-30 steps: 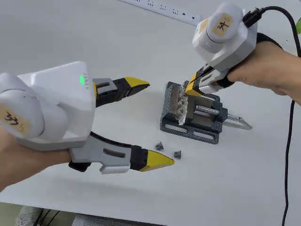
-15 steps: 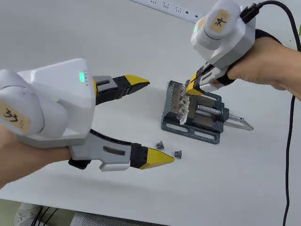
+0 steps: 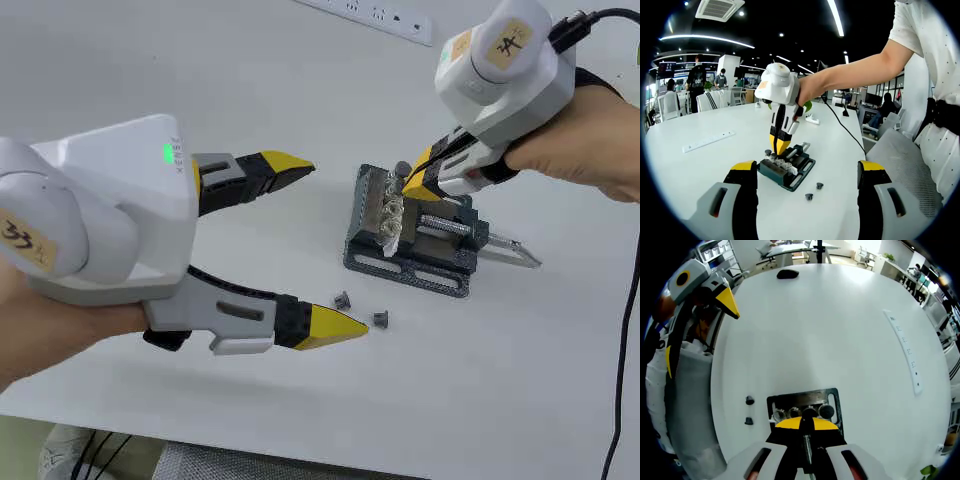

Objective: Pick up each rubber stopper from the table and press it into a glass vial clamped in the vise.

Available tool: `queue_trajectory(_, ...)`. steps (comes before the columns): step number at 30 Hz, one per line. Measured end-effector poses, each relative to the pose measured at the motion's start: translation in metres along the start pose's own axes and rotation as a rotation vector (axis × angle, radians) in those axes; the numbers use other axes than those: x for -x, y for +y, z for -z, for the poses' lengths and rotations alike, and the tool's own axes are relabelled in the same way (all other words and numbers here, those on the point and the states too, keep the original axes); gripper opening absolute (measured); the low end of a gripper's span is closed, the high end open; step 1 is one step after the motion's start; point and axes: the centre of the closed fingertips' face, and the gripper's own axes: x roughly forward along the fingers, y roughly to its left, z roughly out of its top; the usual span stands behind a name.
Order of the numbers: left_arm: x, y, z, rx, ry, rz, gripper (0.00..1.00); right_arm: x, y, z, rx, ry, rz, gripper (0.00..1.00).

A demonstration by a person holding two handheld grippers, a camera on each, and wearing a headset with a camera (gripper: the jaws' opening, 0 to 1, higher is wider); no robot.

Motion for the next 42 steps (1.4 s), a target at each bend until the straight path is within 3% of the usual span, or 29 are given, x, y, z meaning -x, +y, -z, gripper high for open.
queue_trajectory(6,0.002,-0.001,0.002,-0.005,0.007,-0.001,0.81,0.010,-0.005,0.004,-0.003,-0.008,0.027,0.00)
queue_trajectory(11,0.001,-0.003,0.001,-0.008,0.010,0.004,0.81,0.007,-0.007,-0.001,-0.009,-0.025,0.030,0.00)
queue_trajectory(22,0.001,-0.004,-0.003,-0.024,0.022,0.011,0.82,0.020,0.003,0.000,-0.027,-0.077,0.048,0.04)
queue_trajectory(30,0.002,-0.007,-0.004,-0.043,0.044,0.016,0.84,0.035,0.006,0.005,-0.082,-0.159,0.067,0.12)
queue_trajectory(42,0.006,-0.004,-0.003,-0.065,0.085,0.008,0.86,0.056,0.023,0.017,-0.158,-0.329,0.073,0.30)
